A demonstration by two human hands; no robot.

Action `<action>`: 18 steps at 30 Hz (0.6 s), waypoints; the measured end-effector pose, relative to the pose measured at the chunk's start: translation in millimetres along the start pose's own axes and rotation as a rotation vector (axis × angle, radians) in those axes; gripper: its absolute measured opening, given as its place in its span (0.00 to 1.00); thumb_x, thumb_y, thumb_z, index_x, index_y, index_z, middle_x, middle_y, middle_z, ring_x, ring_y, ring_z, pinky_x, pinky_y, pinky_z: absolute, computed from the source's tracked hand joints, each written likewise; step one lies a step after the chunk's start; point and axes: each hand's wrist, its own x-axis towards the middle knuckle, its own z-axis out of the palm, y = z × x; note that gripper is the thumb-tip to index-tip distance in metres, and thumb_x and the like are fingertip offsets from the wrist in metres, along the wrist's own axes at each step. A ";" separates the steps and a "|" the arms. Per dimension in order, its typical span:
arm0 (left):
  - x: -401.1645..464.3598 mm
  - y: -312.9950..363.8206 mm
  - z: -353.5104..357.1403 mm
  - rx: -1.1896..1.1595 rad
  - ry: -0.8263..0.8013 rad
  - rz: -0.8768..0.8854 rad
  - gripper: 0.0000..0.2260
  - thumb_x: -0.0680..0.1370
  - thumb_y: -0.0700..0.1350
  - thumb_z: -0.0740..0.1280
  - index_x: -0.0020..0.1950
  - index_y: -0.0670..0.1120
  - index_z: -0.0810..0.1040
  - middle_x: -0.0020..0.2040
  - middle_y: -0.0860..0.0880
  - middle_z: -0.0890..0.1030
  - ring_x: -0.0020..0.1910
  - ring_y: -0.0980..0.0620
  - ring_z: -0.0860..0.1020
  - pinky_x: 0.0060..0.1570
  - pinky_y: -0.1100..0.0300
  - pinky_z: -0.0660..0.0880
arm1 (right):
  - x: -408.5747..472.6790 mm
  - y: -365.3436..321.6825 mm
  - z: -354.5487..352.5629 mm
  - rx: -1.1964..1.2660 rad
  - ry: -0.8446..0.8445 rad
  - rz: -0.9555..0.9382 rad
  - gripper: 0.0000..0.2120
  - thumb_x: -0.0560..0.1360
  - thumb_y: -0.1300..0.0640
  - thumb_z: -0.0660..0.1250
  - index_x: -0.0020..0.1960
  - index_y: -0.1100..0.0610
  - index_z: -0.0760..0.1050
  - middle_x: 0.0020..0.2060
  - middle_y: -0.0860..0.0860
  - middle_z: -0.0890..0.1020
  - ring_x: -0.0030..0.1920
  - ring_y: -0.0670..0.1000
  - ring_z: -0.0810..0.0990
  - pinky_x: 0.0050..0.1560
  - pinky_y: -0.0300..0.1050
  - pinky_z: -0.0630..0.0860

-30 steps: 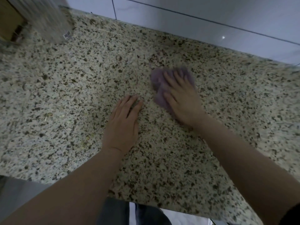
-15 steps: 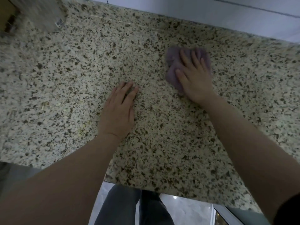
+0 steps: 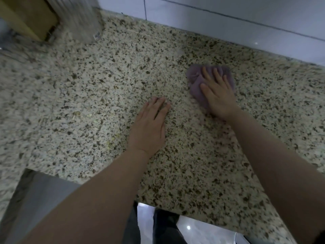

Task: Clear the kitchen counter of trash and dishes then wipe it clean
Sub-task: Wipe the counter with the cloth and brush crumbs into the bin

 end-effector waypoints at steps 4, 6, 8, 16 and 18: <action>2.5 0.8 -1.4 -0.018 -0.018 -0.010 0.23 0.83 0.49 0.50 0.78 0.46 0.61 0.79 0.49 0.59 0.79 0.49 0.53 0.78 0.51 0.50 | -1.3 -32.6 10.4 -0.026 -0.014 0.021 0.24 0.85 0.47 0.47 0.79 0.50 0.50 0.80 0.50 0.52 0.80 0.56 0.46 0.78 0.52 0.42; 2.9 -1.7 -3.0 -0.072 -0.016 -0.018 0.23 0.84 0.52 0.50 0.78 0.45 0.63 0.78 0.48 0.62 0.79 0.49 0.55 0.78 0.51 0.52 | -32.8 -53.5 25.5 -0.072 -0.042 -0.093 0.25 0.83 0.44 0.44 0.78 0.49 0.46 0.80 0.51 0.52 0.80 0.56 0.45 0.79 0.55 0.45; 2.8 0.4 -2.1 -0.094 -0.018 -0.015 0.24 0.84 0.53 0.50 0.78 0.44 0.63 0.78 0.46 0.63 0.79 0.48 0.56 0.78 0.51 0.53 | -60.5 -66.0 41.2 -0.052 -0.106 -0.096 0.26 0.82 0.40 0.40 0.77 0.46 0.45 0.80 0.48 0.49 0.80 0.52 0.42 0.79 0.52 0.42; 20.9 -45.9 -40.9 -0.391 0.068 -0.006 0.21 0.83 0.52 0.52 0.69 0.44 0.75 0.68 0.49 0.76 0.67 0.50 0.73 0.66 0.52 0.71 | -16.3 -105.4 41.6 0.070 -0.164 -0.038 0.26 0.79 0.38 0.38 0.76 0.41 0.44 0.78 0.41 0.45 0.80 0.50 0.39 0.79 0.54 0.40; 27.0 -88.4 -55.2 -0.350 0.162 -0.038 0.20 0.83 0.51 0.54 0.68 0.43 0.76 0.68 0.48 0.75 0.69 0.49 0.71 0.70 0.51 0.67 | 17.9 -122.3 41.1 0.063 -0.154 -0.073 0.26 0.81 0.39 0.41 0.78 0.42 0.46 0.79 0.44 0.47 0.80 0.50 0.40 0.79 0.54 0.40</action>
